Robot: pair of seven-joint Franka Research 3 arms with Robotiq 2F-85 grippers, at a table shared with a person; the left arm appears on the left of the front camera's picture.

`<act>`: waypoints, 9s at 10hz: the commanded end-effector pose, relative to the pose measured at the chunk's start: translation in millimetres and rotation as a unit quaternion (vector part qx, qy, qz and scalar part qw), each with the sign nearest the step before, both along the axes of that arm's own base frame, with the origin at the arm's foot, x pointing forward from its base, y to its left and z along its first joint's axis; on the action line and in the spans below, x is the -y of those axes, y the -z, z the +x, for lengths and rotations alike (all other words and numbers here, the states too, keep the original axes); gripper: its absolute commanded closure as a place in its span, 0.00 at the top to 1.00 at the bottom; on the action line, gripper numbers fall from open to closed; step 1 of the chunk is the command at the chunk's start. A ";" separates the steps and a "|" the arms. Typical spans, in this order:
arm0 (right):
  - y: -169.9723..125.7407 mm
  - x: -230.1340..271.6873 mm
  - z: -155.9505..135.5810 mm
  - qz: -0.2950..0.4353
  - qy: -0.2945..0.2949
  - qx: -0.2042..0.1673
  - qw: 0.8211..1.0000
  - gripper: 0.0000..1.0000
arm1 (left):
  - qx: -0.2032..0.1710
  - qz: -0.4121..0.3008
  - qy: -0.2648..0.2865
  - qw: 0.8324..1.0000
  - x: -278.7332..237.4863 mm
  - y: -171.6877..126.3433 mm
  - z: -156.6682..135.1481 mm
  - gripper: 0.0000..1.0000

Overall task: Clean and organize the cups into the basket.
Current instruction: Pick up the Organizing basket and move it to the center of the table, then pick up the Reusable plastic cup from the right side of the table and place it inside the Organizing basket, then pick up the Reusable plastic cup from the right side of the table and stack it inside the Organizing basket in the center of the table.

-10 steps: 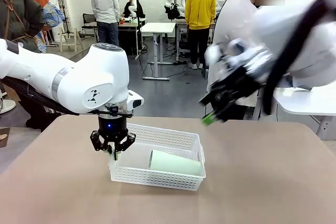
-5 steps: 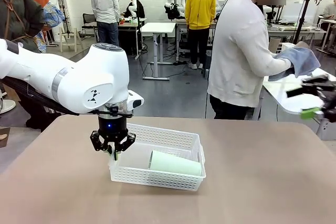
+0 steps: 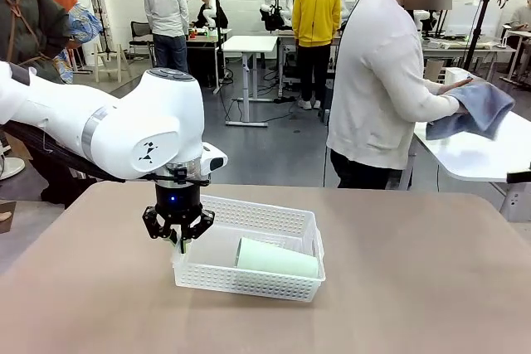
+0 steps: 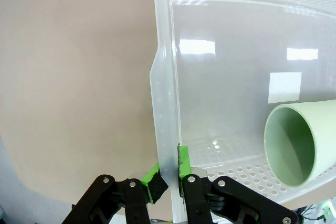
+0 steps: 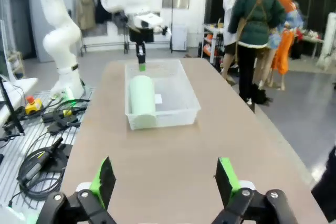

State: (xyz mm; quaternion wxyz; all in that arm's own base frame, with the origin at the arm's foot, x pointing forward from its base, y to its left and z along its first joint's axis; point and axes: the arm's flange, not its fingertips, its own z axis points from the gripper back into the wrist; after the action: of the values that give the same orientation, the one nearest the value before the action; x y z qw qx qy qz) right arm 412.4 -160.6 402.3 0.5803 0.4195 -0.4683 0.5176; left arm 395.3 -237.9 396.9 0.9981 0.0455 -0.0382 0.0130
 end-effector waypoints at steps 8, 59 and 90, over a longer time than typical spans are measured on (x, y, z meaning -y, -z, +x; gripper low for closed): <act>21.9 17.1 11.6 0.004 0.006 -0.023 1.000 1.00 | 0.004 0.000 -0.011 1.000 3.1 -1.5 -0.7 0.00; 154.9 -106.9 69.1 -0.111 -0.157 -0.060 0.980 0.46 | 0.004 0.000 -0.011 1.000 3.1 -1.5 -0.7 0.00; -98.6 -450.5 35.8 -0.529 -0.073 -0.109 0.839 0.82 | 0.004 0.000 -0.011 1.000 3.1 -1.5 -0.7 0.00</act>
State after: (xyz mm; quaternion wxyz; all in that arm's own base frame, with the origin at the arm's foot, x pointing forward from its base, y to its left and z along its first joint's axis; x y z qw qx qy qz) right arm 436.7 275.0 493.4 0.7143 0.1580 -0.0326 0.6810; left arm 395.2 -238.1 396.7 0.9982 0.0455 -0.0380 0.0131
